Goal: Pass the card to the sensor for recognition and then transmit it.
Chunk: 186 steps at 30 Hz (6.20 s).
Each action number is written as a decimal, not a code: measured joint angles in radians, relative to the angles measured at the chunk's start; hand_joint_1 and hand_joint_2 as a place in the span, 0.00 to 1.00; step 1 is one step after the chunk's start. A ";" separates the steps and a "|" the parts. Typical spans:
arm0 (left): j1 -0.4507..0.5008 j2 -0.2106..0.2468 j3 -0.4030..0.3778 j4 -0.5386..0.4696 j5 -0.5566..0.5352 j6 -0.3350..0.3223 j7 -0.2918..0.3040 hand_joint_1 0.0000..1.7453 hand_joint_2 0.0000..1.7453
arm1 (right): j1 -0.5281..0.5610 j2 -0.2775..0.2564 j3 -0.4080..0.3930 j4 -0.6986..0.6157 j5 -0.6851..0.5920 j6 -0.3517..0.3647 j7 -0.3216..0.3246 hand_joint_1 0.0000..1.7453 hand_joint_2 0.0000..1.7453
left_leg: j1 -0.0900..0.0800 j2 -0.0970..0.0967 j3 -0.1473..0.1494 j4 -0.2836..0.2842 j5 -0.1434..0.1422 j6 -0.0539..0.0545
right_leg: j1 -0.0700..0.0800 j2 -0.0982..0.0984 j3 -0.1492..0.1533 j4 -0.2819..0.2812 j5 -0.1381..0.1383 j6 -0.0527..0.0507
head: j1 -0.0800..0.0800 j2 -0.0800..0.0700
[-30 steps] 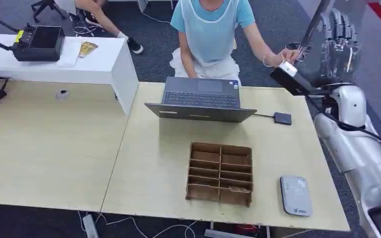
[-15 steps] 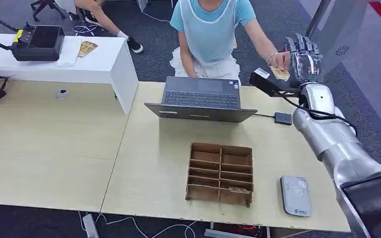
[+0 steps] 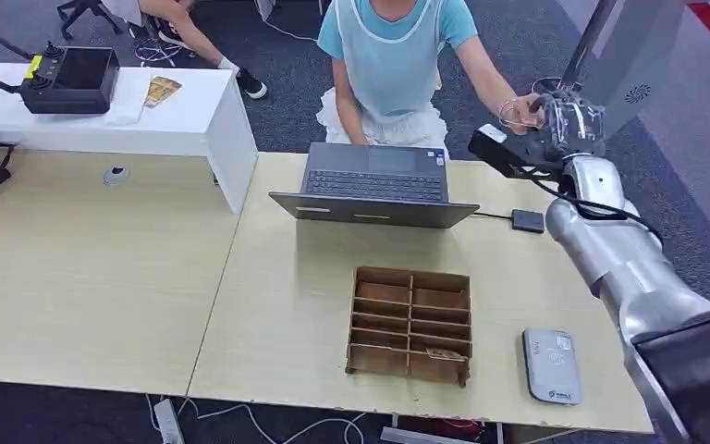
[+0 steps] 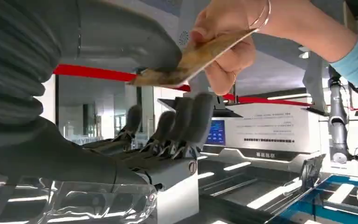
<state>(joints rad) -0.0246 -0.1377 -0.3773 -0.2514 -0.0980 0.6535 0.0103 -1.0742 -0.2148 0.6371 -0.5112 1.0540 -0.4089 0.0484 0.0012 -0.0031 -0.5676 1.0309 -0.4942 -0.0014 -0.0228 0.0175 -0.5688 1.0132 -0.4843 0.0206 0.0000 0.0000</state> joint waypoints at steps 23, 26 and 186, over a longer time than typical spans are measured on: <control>0.001 -0.005 0.000 0.000 0.000 0.007 -0.016 0.00 0.00 | 0.213 0.032 -0.267 -0.168 -0.837 0.021 -0.492 1.00 1.00 | 0.000 -0.002 -0.001 0.000 0.000 0.000 | 0.000 -0.002 0.000 0.000 0.000 0.000 | 0.000 0.000; 0.003 -0.005 0.000 0.000 0.000 0.009 -0.017 0.00 0.00 | 0.288 0.031 -0.340 -0.257 -0.989 0.121 -0.519 1.00 1.00 | 0.000 -0.002 0.000 0.000 0.000 0.000 | 0.000 -0.002 -0.001 -0.001 0.000 0.000 | 0.000 0.000; 0.016 0.021 0.004 0.000 0.000 0.041 0.077 0.00 0.00 | 1.185 -0.288 -0.615 -0.706 -1.159 0.560 -0.198 1.00 1.00 | -0.001 0.003 0.018 0.000 -0.009 0.003 | 0.000 0.002 0.018 -0.004 -0.006 0.003 | 0.000 0.000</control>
<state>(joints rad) -0.0085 -0.1171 -0.3731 -0.2514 -0.0980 0.6943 0.0870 0.1111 -0.5028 0.0217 -1.2170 -0.1046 0.1507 -0.1495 0.0007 -0.0002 -0.5501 1.0310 -0.5027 0.0018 -0.0231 0.0193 -0.5508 1.0094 -0.4902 0.0233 0.0004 0.0000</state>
